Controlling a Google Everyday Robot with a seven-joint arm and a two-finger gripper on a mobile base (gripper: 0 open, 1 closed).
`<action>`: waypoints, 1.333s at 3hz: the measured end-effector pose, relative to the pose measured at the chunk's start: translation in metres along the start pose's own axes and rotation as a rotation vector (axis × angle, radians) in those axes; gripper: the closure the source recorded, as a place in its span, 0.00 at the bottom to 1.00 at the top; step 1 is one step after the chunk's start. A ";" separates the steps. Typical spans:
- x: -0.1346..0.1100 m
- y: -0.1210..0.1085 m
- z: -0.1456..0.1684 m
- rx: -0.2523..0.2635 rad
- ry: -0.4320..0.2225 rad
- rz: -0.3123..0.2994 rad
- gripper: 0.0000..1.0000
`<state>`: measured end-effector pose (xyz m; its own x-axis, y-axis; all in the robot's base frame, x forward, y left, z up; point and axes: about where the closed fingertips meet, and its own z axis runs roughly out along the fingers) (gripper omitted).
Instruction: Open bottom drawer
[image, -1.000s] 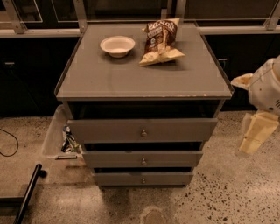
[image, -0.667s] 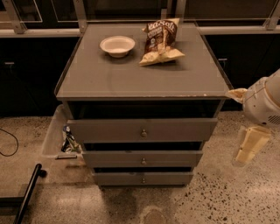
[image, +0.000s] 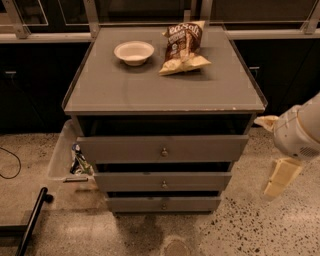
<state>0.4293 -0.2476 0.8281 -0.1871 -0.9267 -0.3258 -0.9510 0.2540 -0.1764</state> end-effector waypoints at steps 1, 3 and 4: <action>0.025 0.013 0.057 -0.022 -0.056 -0.008 0.00; 0.083 0.023 0.169 -0.078 -0.108 -0.092 0.00; 0.083 0.023 0.171 -0.082 -0.107 -0.093 0.00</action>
Offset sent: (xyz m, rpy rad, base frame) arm 0.0102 -0.0280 -0.2065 0.1395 0.0065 0.1555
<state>0.4337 -0.2713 0.6385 -0.0742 -0.9093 -0.4094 -0.9806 0.1411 -0.1357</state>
